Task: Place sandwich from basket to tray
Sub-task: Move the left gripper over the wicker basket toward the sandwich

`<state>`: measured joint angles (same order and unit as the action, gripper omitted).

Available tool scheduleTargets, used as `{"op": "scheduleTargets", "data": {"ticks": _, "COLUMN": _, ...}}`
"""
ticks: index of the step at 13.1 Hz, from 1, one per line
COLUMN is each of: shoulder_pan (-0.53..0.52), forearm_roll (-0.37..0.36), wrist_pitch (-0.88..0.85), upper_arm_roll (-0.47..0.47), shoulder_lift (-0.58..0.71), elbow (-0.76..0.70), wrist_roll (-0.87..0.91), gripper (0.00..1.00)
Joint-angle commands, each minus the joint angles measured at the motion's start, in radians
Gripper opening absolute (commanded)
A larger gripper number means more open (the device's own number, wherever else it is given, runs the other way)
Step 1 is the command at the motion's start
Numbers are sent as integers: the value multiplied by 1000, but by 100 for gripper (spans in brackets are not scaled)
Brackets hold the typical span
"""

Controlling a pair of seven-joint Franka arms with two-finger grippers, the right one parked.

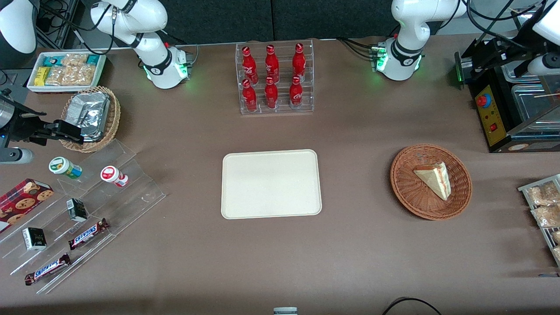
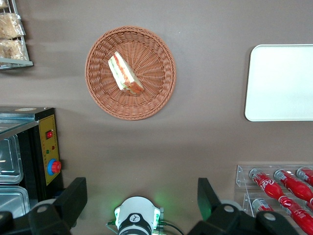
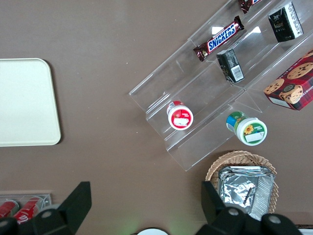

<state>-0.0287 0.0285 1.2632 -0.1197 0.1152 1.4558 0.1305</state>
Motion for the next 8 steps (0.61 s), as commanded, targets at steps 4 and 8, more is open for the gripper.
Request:
{"op": "scheduleTargets", "data": {"ticks": 4, "shoulder_pan": -10, "forearm_roll": -63, "wrist_pitch": 42, "upper_arm_roll": 5, "shoulder_lift": -84, "elbow": -15, "wrist_roll": 7, "gripper": 100}}
{"op": "scheduleTargets", "data": {"ticks": 8, "shoulder_pan": -11, "forearm_roll": -94, "wrist_pitch": 152, "upper_arm_roll": 6, "shoulder_lift": -190, "elbow": 39, "wrist_roll": 193, "gripper": 100}}
